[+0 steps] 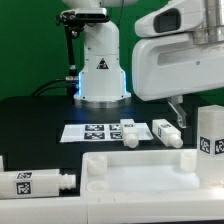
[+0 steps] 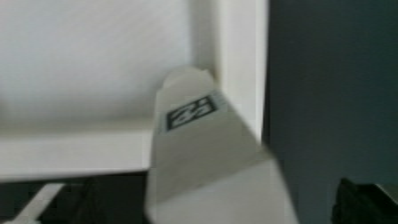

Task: Assemble desk

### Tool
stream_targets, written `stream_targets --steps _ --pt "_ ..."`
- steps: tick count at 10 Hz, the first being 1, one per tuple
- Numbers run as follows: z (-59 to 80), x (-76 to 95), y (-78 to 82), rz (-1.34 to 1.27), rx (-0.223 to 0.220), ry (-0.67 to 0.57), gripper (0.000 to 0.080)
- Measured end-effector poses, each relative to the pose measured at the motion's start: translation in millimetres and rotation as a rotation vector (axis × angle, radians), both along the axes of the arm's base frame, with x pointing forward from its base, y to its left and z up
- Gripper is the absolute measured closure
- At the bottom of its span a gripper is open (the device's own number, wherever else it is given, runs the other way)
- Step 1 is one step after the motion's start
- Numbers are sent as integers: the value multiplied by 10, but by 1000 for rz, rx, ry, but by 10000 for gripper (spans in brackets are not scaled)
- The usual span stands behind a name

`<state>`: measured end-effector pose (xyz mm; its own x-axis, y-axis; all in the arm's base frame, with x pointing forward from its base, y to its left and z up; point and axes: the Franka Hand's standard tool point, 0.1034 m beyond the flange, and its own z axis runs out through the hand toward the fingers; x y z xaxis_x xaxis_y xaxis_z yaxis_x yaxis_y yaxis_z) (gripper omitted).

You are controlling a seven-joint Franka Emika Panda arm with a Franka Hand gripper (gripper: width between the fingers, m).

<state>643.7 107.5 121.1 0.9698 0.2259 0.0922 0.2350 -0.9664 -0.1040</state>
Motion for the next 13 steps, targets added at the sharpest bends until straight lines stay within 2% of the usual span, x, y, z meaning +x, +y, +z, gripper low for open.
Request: stream_targets --steps 1,2,3,4,5,7,9,11,13 --pt "-3 -3 7 78 -10 -9 151" --pt "-3 -1 -5 76 -11 -9 273" --pt "-3 -1 -8 59 -10 -7 273" --pt "-3 -1 -8 42 -9 -5 412" --pt "-4 0 -11 -7 -5 1 517" --pt "-3 3 -19 -167 4 20 515" --pt "-18 2 -11 -567 9 41 515" --pt "-23 2 -55 -954 35 70 515" --pt "-25 -6 -64 -1057 51 86 515"
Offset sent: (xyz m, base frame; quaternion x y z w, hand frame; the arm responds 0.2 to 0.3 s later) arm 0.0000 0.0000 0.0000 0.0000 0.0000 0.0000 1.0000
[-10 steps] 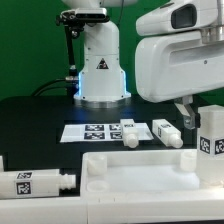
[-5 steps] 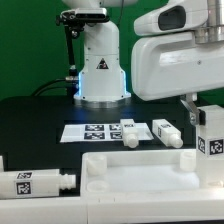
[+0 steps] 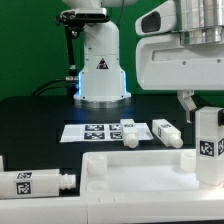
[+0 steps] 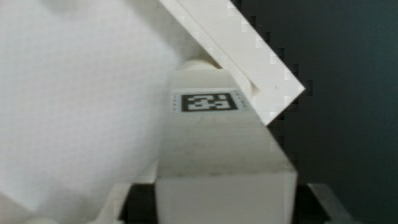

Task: Assemble desk

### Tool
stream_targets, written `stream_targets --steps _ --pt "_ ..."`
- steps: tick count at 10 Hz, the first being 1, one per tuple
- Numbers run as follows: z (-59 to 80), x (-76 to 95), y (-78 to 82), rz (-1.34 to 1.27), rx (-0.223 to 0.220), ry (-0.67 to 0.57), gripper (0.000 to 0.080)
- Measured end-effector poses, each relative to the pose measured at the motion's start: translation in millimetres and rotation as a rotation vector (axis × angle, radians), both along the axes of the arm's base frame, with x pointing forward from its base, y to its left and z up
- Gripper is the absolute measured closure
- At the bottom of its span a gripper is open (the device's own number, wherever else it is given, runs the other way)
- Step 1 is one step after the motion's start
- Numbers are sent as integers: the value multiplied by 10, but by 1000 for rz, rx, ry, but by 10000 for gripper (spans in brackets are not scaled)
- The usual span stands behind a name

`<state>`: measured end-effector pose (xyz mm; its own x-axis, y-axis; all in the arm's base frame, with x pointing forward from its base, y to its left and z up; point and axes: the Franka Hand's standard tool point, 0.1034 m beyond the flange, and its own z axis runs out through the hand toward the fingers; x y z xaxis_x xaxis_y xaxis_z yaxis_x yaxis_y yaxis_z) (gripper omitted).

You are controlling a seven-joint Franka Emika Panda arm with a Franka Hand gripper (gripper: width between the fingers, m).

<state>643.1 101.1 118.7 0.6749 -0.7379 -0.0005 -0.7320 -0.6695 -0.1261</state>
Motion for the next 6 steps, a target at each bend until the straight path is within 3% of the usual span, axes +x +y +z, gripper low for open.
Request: stream_targets --steps 2,4,5,6 --pt "-4 -6 -1 -171 26 18 515" --pt "-7 -26 59 -600 90 73 514" --pt "-7 -28 67 -666 105 87 514" --pt "-8 -30 73 -647 104 85 441"
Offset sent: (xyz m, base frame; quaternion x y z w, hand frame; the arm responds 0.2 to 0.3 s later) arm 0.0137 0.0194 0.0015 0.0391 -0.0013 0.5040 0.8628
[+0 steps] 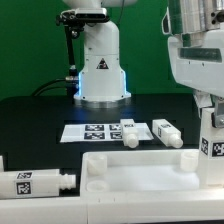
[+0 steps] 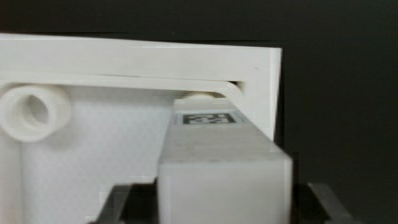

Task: Assemble desk

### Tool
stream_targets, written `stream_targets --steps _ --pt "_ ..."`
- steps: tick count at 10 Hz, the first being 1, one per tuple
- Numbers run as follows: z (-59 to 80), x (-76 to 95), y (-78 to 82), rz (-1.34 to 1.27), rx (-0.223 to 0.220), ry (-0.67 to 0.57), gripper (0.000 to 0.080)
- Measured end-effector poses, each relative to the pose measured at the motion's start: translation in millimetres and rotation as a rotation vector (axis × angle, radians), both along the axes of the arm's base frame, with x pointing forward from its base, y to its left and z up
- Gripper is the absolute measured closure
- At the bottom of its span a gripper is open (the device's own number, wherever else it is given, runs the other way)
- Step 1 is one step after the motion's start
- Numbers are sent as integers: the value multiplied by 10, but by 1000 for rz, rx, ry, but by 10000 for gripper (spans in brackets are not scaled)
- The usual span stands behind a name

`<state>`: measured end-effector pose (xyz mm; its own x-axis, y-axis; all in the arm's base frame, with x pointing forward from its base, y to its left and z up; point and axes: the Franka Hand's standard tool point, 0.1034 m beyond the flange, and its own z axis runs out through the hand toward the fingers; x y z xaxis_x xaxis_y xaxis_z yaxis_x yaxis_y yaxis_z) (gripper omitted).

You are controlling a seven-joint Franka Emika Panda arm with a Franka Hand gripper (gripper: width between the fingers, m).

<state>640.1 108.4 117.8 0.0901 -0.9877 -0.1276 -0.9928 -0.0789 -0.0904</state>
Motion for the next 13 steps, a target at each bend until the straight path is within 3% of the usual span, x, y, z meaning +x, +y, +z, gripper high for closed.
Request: stream_targets --steps 1,2,3,4,5,7,9,11,12,13 --pt "-7 -10 17 38 -7 -2 441" --pt "-14 -25 52 128 -18 -9 252" --pt "-17 -25 35 362 -47 -37 252" --pt "-16 -30 58 550 -63 -56 171" --pt "-11 -52 114 667 -67 -56 156" --pt "-15 -47 89 779 -77 -72 151" --pt "-30 -42 101 1139 -146 -96 150" --pt "-19 -4 64 1194 -161 -115 150" --pt "-23 -9 73 1195 -161 -114 269" --pt "-23 -9 76 1164 -156 -113 269"
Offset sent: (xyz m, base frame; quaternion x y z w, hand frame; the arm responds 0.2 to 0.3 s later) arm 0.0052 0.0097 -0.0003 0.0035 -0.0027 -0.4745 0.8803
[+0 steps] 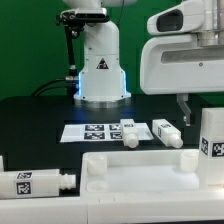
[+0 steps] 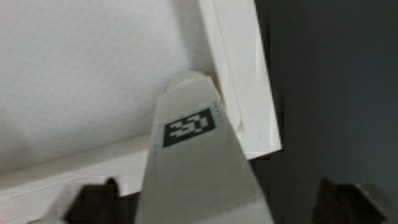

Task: Assemble desk

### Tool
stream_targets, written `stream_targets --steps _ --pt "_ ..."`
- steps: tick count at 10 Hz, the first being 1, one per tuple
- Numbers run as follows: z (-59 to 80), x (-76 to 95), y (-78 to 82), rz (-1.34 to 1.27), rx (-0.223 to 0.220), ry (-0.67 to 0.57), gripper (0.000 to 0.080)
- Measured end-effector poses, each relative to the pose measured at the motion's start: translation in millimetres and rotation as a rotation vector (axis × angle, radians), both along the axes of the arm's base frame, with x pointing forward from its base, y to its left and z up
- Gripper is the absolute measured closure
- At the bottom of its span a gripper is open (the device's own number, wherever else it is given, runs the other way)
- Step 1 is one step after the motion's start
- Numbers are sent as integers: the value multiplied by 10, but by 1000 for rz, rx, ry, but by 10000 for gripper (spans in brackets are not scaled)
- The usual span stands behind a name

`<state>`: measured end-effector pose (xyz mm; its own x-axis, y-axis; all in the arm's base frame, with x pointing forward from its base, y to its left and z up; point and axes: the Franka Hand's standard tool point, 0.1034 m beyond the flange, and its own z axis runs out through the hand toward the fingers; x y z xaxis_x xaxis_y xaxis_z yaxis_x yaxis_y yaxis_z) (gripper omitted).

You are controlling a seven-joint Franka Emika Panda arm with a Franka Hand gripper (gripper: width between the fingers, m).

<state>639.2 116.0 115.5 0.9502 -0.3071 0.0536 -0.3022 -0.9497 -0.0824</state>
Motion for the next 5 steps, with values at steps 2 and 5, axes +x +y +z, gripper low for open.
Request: stream_targets --steps 2,5 --pt "-4 -7 -20 -168 11 15 510" --pt "-9 -20 -5 -563 43 46 510"
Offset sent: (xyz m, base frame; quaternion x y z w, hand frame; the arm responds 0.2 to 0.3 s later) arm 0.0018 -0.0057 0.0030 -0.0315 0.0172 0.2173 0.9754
